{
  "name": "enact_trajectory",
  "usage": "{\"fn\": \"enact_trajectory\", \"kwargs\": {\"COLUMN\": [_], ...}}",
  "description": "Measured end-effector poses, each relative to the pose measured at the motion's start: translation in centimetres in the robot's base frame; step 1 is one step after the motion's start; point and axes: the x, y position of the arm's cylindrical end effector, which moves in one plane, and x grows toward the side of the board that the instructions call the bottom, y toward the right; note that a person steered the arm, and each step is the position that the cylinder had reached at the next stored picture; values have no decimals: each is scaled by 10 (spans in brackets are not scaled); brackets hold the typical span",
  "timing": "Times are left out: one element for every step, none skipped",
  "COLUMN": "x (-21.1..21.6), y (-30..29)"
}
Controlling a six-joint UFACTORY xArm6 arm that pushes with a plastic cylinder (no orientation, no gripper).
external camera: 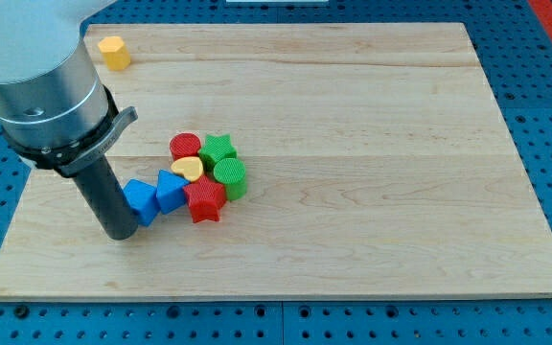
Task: Move the yellow hexagon towards the red circle
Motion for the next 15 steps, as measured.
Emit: {"fn": "enact_trajectory", "kwargs": {"x": [-5,-5,-5,19,5,-36,-80,-119,-129,-168,-214,-256,-288,-302,-305], "y": [3,9,19,-3,-50,-94,-121,-137,-138,-136,-133,-132,-113,-70,-44]}}
